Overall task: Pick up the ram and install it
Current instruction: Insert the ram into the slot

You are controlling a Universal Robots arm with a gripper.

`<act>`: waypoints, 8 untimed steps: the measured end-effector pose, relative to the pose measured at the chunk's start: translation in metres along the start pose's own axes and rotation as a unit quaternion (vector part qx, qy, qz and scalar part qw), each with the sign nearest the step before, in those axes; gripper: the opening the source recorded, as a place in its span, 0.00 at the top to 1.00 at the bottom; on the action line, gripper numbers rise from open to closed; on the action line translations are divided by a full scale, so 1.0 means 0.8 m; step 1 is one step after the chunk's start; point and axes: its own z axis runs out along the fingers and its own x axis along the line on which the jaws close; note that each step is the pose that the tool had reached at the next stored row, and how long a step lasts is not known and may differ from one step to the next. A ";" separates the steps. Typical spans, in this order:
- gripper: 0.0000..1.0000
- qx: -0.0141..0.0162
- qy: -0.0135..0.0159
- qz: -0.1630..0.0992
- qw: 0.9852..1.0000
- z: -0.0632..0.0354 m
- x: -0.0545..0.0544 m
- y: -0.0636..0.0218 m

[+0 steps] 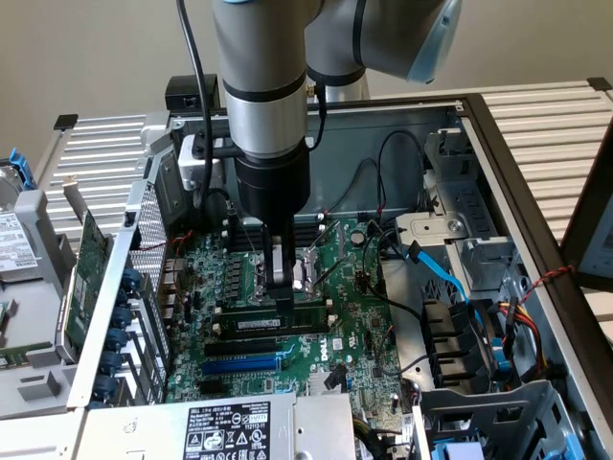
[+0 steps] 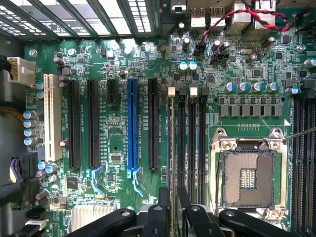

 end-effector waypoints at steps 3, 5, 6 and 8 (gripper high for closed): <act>0.79 0.000 0.000 0.000 1.000 -0.005 0.000 0.000; 0.79 0.001 0.000 0.000 1.000 -0.006 0.000 0.000; 0.79 0.001 0.000 0.000 1.000 -0.007 0.000 0.000; 0.79 0.001 0.000 0.000 1.000 -0.008 0.000 0.000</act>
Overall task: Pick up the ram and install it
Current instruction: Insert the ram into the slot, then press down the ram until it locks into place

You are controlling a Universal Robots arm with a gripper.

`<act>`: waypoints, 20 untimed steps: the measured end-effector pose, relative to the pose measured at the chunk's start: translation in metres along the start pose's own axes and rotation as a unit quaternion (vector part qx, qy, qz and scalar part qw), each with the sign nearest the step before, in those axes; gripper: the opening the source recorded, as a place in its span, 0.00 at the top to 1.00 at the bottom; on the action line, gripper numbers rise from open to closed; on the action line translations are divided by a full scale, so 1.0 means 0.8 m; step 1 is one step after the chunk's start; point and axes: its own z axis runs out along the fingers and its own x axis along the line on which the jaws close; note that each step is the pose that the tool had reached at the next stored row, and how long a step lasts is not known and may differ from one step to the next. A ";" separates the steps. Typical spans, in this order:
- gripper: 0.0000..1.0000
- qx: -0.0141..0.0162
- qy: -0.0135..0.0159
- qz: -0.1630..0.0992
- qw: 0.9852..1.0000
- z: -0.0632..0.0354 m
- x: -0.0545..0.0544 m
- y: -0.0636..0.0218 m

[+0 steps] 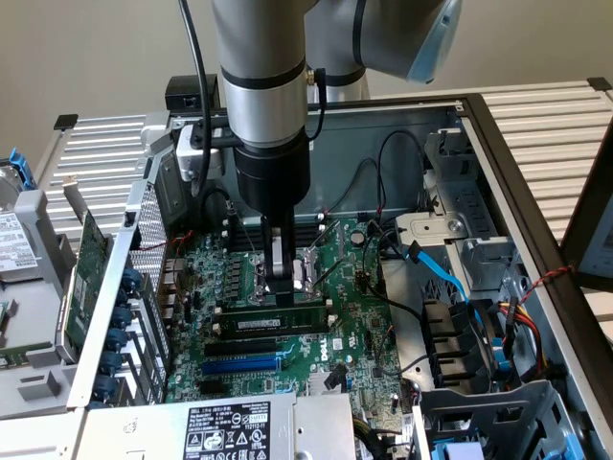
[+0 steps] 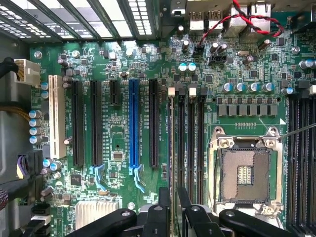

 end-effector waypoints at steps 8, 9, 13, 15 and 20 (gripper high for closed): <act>0.79 0.000 0.000 0.001 1.000 -0.006 0.000 0.000; 0.79 0.000 0.000 0.001 1.000 -0.006 0.000 0.000; 0.79 -0.004 0.000 0.002 1.000 -0.007 0.001 0.000; 0.79 -0.010 0.001 0.004 1.000 -0.007 0.001 0.000; 0.79 -0.020 0.001 0.008 1.000 -0.007 0.002 0.000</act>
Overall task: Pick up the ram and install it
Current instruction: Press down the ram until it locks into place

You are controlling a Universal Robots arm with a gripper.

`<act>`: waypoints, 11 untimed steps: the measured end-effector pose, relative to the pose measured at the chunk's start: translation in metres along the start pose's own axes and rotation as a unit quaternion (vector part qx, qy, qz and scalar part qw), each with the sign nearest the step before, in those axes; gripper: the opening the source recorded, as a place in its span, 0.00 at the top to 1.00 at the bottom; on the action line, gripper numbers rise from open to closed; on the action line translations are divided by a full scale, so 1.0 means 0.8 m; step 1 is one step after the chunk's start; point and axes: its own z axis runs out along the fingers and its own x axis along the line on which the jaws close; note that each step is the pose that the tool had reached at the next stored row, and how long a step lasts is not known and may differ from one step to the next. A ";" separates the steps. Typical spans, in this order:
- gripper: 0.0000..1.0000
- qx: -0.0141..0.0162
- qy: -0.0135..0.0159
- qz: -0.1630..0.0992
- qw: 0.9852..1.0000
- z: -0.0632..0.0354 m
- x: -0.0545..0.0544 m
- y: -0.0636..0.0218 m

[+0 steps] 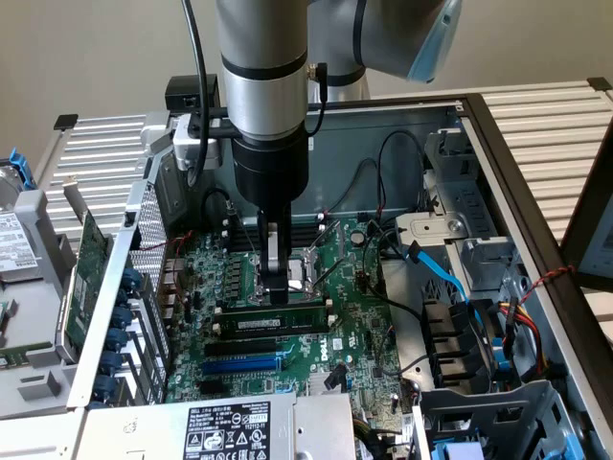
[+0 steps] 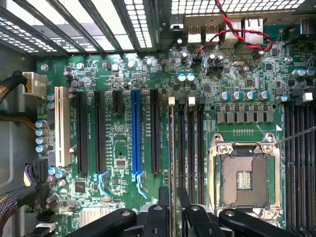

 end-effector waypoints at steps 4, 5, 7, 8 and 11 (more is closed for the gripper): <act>0.88 0.000 0.000 0.004 1.000 0.000 0.000 0.001; 0.88 0.000 0.000 0.004 1.000 0.000 0.000 0.001; 0.89 -0.001 0.000 0.005 1.000 0.000 0.000 0.001; 0.89 -0.001 0.000 0.005 1.000 0.001 0.000 0.001; 0.89 -0.001 0.000 0.006 1.000 0.004 0.000 0.002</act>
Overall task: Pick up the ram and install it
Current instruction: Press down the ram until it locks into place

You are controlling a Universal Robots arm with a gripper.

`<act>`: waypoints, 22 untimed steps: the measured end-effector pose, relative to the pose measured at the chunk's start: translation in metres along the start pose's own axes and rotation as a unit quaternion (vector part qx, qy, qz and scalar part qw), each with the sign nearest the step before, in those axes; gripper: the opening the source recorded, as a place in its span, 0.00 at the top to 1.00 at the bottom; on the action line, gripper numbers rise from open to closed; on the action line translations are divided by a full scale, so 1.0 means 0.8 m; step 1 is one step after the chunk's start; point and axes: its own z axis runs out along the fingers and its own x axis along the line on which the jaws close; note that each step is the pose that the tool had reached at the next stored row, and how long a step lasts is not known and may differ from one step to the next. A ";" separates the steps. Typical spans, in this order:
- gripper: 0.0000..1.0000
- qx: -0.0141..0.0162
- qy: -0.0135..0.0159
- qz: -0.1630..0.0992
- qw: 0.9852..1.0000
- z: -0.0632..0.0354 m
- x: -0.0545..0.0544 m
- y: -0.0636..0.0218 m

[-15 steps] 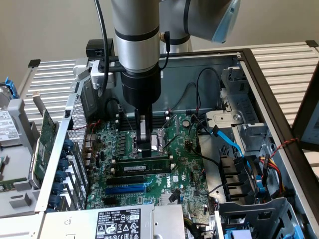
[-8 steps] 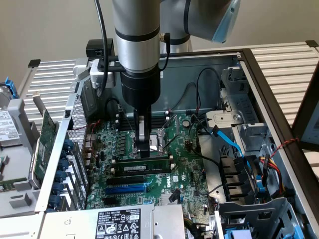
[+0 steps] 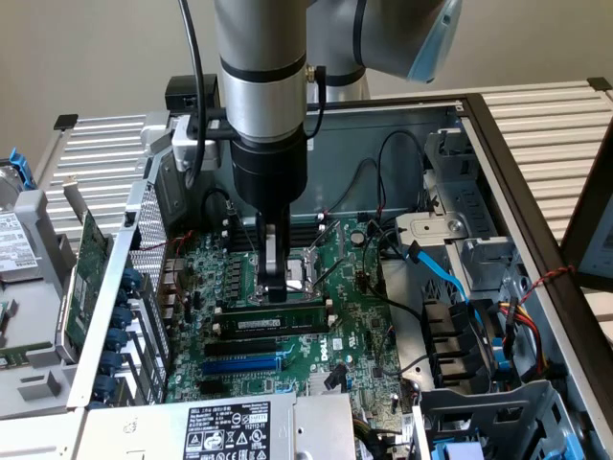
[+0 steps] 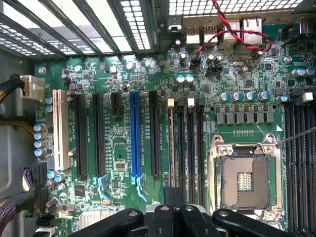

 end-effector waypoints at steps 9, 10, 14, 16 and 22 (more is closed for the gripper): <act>0.89 -0.001 0.000 0.002 1.000 0.009 -0.005 0.004; 0.89 -0.001 0.000 0.002 1.000 0.010 -0.005 0.005; 0.89 -0.001 0.000 0.002 1.000 0.013 -0.005 0.006; 0.89 -0.001 0.000 0.002 1.000 0.015 -0.005 0.006; 0.89 -0.001 0.000 0.002 1.000 0.019 -0.005 0.004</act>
